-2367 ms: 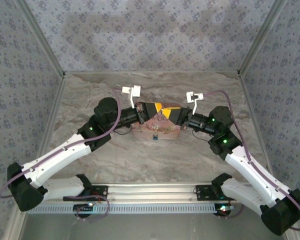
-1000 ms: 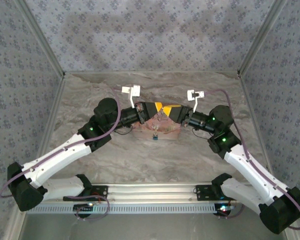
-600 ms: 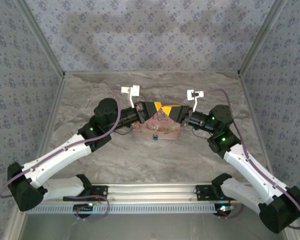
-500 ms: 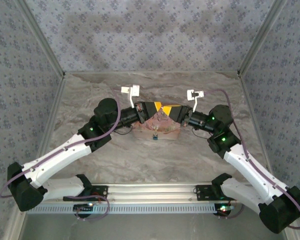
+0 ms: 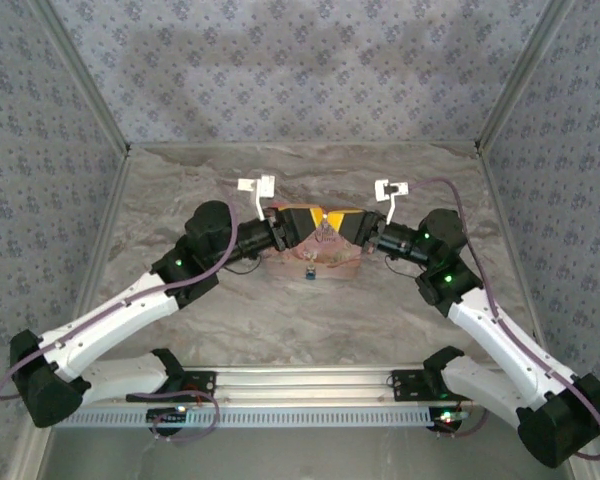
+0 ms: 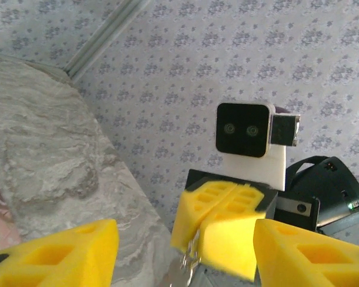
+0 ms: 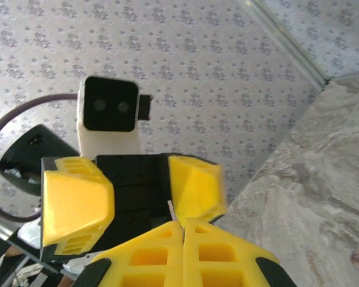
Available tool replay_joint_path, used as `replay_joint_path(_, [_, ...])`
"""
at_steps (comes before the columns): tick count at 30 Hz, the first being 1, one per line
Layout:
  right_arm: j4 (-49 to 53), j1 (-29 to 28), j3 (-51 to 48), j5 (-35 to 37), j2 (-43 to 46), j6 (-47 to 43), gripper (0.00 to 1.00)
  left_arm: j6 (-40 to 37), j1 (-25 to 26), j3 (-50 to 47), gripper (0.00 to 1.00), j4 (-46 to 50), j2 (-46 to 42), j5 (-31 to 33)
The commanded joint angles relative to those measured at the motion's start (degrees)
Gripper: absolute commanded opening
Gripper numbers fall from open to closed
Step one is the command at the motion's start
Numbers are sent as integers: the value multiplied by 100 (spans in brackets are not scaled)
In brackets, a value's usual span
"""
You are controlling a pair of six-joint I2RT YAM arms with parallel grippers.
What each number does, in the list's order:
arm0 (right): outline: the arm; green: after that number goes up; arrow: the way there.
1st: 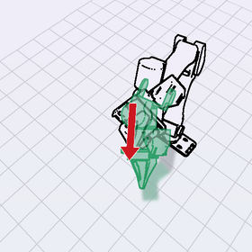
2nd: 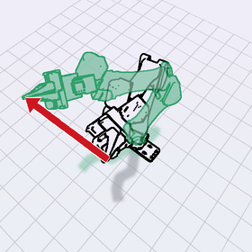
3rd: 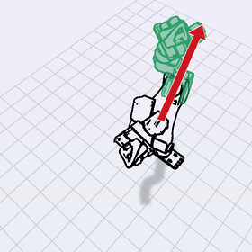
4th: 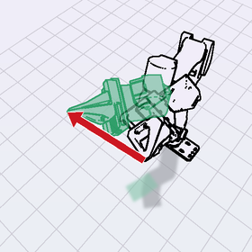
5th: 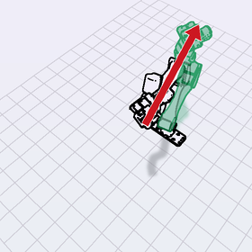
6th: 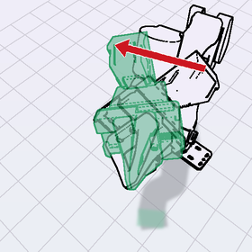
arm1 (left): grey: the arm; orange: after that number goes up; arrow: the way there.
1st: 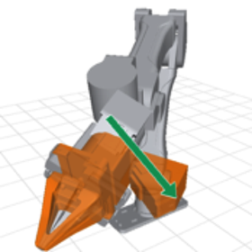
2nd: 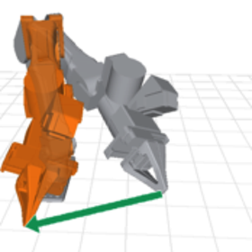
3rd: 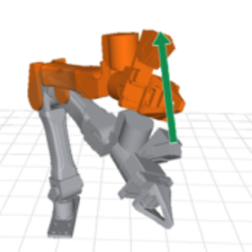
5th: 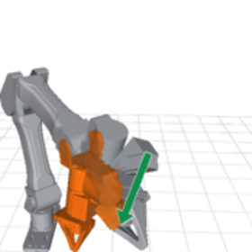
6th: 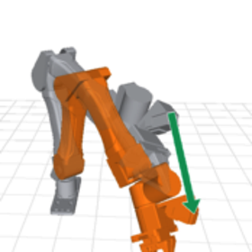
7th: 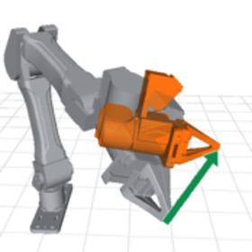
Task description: Unlock the padlock with the key
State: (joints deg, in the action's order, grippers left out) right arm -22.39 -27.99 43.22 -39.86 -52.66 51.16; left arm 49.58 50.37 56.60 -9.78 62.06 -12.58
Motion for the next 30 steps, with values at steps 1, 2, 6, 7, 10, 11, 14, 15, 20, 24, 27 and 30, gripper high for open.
replay_joint_path(1, [496, 257, 190, 79, 158, -319, 0, -90, 15, -206, 68, 330, -416, 337])
replay_joint_path(2, [709, 370, 248, 155, 153, -462, 0, -79, 9, -304, 70, 483, -508, 415])
replay_joint_path(6, [1732, 726, 603, 640, -108, -1267, 0, 45, 31, -721, 70, 1088, -740, 616])
replay_joint_path(7, [1872, 787, 686, 747, -232, -1451, 0, 80, 41, -823, 70, 1216, -768, 665])
replay_joint_path(10, [2175, 913, 931, 1212, -716, -2001, 0, 215, 198, -1313, 71, 1271, -792, 859])
replay_joint_path(11, [2156, 966, 992, 1367, -911, -2134, 0, 265, 271, -1514, 72, 1159, -764, 931])
replay_joint_path(14, [2111, 1039, 1231, 1810, -1528, -2448, 0, 315, 456, -1950, 76, 900, -580, 1191])
replay_joint_path(15, [2079, 1050, 1319, 1945, -1757, -2528, 0, 315, 495, -2081, 78, 756, -487, 1254])
replay_joint_path(20, [2059, 1112, 1838, 2521, -2925, -2933, 0, 202, 509, -2480, 88, 109, 89, 1398])
replay_joint_path(24, [2092, 1172, 2300, 2754, -3738, -3095, 0, -69, 500, -2503, 92, -187, 693, 1539])
replay_joint_path(27, [2294, 1176, 2778, 2935, -4289, -3251, 0, -218, 412, -2443, 93, -325, 1076, 1627])
replay_joint_path(30, [2487, 1168, 3071, 3112, -4700, -3364, 0, -305, 225, -2510, 94, -665, 1265, 1659])
